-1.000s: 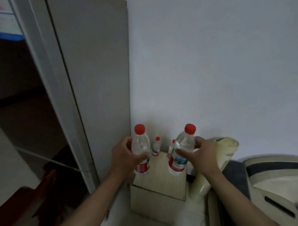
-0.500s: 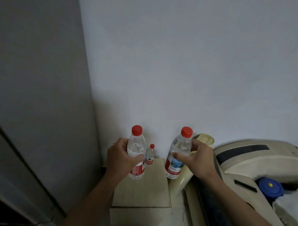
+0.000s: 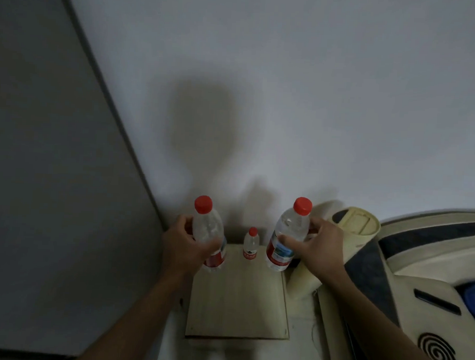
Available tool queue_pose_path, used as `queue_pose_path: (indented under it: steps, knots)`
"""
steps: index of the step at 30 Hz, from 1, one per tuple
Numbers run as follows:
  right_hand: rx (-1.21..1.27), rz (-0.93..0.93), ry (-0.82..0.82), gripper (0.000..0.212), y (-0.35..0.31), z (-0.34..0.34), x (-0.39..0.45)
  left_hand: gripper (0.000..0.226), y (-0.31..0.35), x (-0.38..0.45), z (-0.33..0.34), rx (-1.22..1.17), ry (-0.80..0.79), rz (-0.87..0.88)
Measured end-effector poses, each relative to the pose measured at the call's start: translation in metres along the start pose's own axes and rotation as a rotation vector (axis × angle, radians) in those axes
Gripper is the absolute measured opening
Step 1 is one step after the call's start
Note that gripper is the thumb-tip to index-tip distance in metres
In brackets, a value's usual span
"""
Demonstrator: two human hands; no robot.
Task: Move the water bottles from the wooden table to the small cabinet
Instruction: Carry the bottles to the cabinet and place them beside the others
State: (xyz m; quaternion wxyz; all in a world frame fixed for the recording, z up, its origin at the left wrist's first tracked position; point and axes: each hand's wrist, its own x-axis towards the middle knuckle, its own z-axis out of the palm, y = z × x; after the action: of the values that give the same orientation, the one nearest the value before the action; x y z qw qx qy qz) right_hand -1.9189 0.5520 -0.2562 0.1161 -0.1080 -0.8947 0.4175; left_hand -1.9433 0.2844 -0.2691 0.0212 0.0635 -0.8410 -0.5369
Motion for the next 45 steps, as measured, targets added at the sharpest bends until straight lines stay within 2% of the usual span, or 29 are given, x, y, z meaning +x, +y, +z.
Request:
queue_pose_path:
  steps: [4,13,18,24,32,37,45]
  knots:
    - [0.029,0.088,-0.026,0.055,0.010,0.015,0.007,0.057,-0.009,0.018,0.013,0.043,-0.049,0.015]
    - [-0.057,0.173,0.031,0.048,0.005,0.030,-0.009,0.057,-0.040,0.043,0.034,0.007,-0.141,0.047]
    - [-0.080,0.232,0.037,0.056,0.031,0.038,-0.016,0.062,-0.068,0.040,0.054,0.006,-0.177,0.010]
    - [-0.083,0.288,-0.033,0.060,0.072,0.057,-0.008,0.063,-0.087,0.032,0.073,0.056,-0.202,-0.023]
    - [-0.095,0.275,-0.139,0.071,0.123,0.080,0.005,0.064,-0.111,0.046,0.113,0.068,-0.221,-0.041]
    - [-0.104,0.264,-0.162,0.076,0.148,0.099,0.011,0.064,-0.138,0.060,0.141,0.067,-0.244,-0.038]
    - [-0.055,0.244,-0.131,0.082,0.199,0.149,0.017,0.066,-0.198,0.074,0.177,0.074,-0.191,-0.006]
